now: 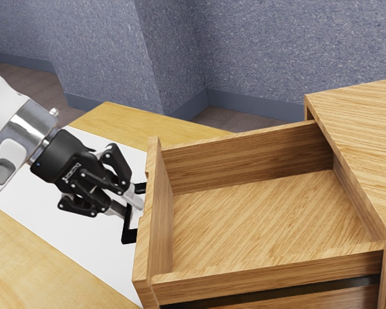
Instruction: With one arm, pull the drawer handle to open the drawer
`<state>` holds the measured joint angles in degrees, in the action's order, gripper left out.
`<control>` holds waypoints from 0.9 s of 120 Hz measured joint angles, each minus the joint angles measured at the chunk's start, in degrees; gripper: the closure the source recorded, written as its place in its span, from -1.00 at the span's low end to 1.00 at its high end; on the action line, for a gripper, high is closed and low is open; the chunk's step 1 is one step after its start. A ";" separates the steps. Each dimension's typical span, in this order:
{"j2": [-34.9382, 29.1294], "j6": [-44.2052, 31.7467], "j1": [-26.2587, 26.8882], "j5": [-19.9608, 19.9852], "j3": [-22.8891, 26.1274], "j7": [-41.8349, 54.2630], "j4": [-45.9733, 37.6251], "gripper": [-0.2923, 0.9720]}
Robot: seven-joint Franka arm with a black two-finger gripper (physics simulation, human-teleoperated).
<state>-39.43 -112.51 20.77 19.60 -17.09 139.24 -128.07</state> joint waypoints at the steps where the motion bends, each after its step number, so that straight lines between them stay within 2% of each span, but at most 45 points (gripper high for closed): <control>1: 0.00 0.01 0.01 -0.02 0.00 -0.01 0.04 0.37; 18: -0.38 0.67 -0.05 -0.22 -0.03 -0.18 2.56 0.32; 34: 2.35 3.37 -3.11 -0.37 0.07 -0.35 10.96 0.29; 41: 8.01 5.43 -4.35 -2.25 0.27 -0.88 17.95 0.25; 52: 20.92 10.78 -4.59 -7.12 0.95 -3.13 33.83 0.13; 63: 33.14 18.31 -4.65 -12.88 1.47 -7.50 49.56 -0.03; 73: 40.51 25.95 -4.17 -17.31 1.47 -13.27 59.39 -0.19; 88: 42.76 33.51 -2.64 -20.61 1.19 -22.30 62.57 -0.34; 108: 42.65 38.41 -5.93 -21.92 1.17 -32.46 62.77 -0.45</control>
<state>3.22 -74.10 14.83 -2.33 -15.92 106.78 -65.31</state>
